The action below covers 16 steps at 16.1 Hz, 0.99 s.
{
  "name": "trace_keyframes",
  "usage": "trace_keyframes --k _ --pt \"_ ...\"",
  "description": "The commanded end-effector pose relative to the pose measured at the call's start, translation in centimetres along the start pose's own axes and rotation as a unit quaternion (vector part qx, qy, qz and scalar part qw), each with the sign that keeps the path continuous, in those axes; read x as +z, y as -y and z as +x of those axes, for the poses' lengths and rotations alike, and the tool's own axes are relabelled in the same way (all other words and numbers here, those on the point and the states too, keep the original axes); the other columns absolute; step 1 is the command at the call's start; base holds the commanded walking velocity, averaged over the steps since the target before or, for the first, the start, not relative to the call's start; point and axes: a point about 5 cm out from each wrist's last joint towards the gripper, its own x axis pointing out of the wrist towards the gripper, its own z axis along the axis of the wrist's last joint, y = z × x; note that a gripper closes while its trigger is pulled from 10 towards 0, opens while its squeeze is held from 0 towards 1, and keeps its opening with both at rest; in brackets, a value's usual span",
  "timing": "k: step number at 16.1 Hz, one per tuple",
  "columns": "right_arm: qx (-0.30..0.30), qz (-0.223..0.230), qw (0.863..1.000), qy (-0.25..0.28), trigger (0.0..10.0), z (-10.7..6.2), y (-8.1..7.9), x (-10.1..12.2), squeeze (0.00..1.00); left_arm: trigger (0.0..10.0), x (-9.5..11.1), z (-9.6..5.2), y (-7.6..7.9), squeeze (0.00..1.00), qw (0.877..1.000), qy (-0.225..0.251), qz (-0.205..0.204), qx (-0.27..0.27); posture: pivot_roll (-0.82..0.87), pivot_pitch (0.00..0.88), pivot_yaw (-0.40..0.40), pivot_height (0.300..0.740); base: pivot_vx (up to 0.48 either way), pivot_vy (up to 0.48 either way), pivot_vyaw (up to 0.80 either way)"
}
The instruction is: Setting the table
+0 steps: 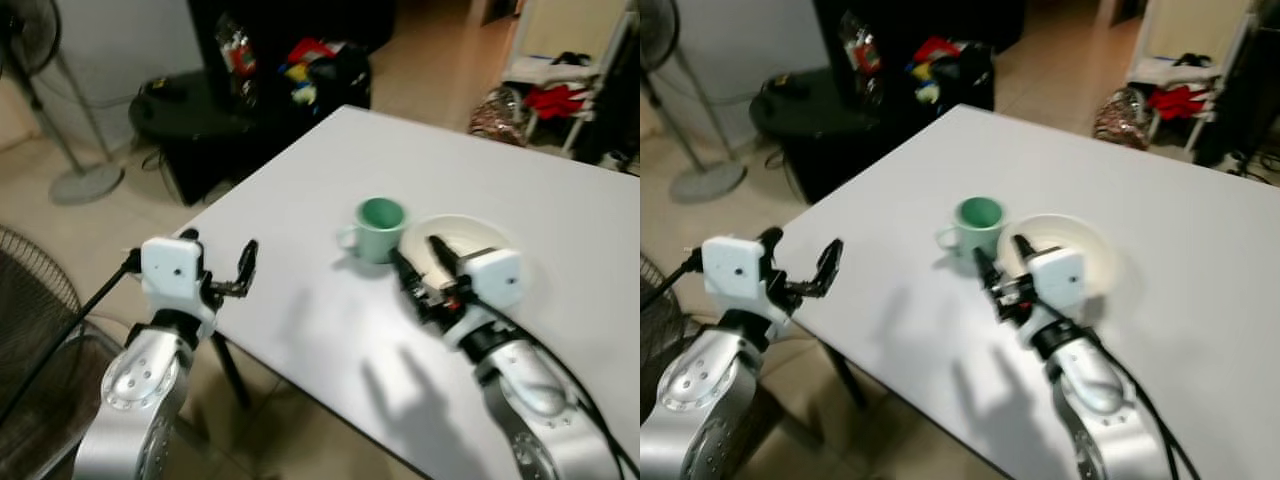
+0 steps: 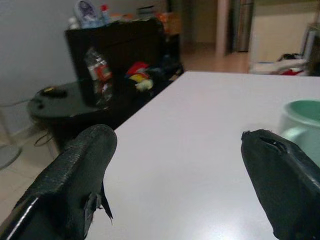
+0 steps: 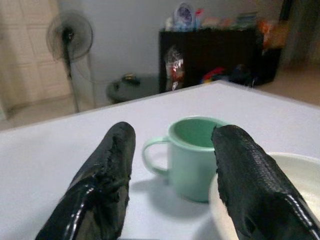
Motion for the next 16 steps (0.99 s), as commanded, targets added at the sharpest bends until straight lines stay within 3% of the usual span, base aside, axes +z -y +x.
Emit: trace_keyframes --k 1,4,5,6,7,16 --pt "0.018 0.007 1.0 0.005 10.0 0.3 -0.5 0.1 0.0 10.0 -0.5 -0.4 -0.9 1.0 0.999 -0.015 0.005 0.032 0.03 0.0 0.042 0.74 0.0 0.0 0.8" --pt "0.009 0.027 1.0 -0.001 10.0 0.3 -0.5 -0.3 0.0 10.0 -0.8 -1.1 -0.6 1.0 0.999 -0.018 0.005 0.033 0.04 0.0 0.035 0.74 0.0 0.0 0.8" --pt "0.007 0.025 1.0 -0.006 10.0 0.2 -0.5 -0.5 0.0 10.0 -1.1 -1.1 -0.3 0.88 0.999 -0.024 0.009 0.026 0.04 0.0 0.034 0.74 0.0 0.0 0.8" --pt "0.002 0.025 1.0 -0.009 10.0 0.0 -0.3 -0.8 0.0 10.0 -1.3 -1.1 -0.1 0.1 0.999 -0.026 0.014 0.025 0.04 0.0 0.033 0.74 0.0 0.0 0.8" --pt "-0.003 0.03 1.0 -0.009 10.0 -0.1 -0.1 -0.9 0.0 10.0 -1.3 -1.2 0.0 0.0 0.999 -0.025 0.015 0.027 0.05 0.0 0.037 0.74 0.0 0.0 0.8" --pt "-0.047 0.03 0.998 -0.023 10.0 -0.1 1.1 -1.6 0.0 10.0 -2.0 -1.0 0.0 0.0 0.998 -0.033 0.037 0.041 0.03 0.0 0.048 0.74 0.0 0.0 0.8"
